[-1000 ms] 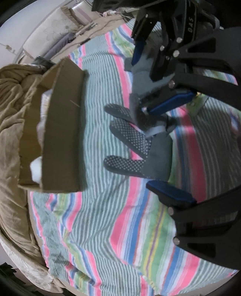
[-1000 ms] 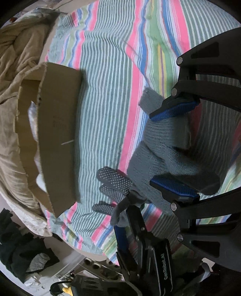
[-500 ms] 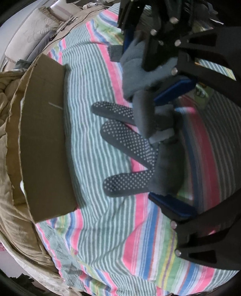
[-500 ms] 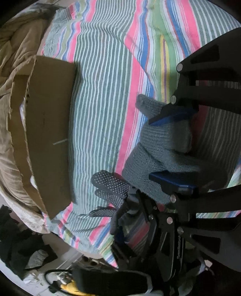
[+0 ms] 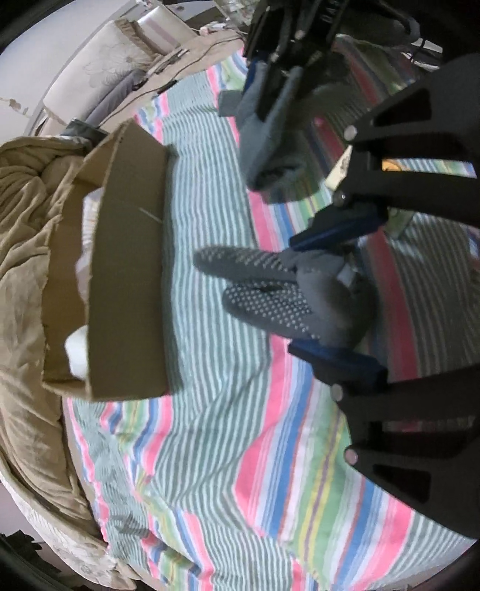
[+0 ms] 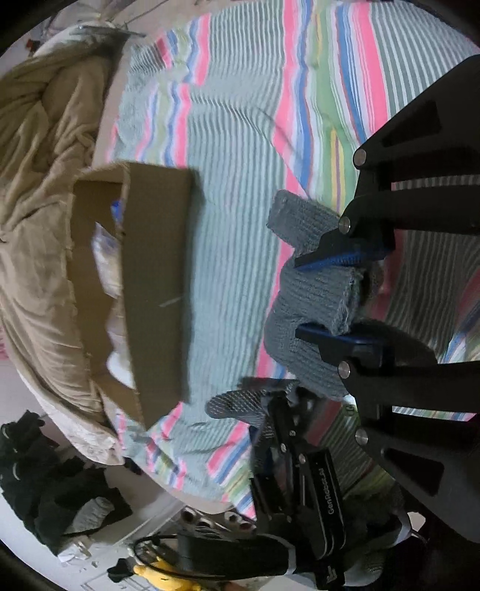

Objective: Organize objects
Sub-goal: 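Grasp the grey dotted gloves with the left tool while the right tool grasps grey knit gloves, then lower both pairs of gloves into the box and open both tools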

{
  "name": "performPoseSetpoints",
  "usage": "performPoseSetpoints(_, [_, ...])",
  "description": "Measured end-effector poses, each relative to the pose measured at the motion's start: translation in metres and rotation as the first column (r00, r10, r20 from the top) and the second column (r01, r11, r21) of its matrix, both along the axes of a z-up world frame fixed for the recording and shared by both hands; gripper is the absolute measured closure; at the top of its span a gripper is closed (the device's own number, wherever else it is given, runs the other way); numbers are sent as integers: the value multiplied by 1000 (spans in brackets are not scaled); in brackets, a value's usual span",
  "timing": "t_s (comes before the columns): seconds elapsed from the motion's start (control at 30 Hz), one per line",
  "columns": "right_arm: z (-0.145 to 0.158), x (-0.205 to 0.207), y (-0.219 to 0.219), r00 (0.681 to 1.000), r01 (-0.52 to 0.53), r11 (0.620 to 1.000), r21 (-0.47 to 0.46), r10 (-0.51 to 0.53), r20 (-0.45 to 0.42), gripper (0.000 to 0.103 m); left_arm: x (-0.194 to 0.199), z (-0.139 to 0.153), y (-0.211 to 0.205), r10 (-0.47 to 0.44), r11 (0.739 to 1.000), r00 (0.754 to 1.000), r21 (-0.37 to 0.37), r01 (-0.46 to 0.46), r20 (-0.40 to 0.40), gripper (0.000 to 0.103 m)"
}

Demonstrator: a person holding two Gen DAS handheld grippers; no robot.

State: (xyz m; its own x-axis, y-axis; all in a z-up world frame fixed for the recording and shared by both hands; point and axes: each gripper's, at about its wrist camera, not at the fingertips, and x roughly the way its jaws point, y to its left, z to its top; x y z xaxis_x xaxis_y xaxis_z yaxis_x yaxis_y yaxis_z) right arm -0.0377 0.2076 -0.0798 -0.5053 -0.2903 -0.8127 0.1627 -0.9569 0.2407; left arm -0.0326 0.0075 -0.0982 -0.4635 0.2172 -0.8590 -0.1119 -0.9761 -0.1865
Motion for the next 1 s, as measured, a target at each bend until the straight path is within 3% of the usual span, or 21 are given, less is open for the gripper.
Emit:
performPoseSetpoints(0.53, [62,-6,26,989,45,999,-15,-47,-141,72,8,59,-18,28,998,992,51,-22,-127,54])
performPoseSetpoints(1.0, [99,-45,38,968,55,998,-12,-56,-243,72,-22,104,-32,52,998,973,54,-41,-226,54])
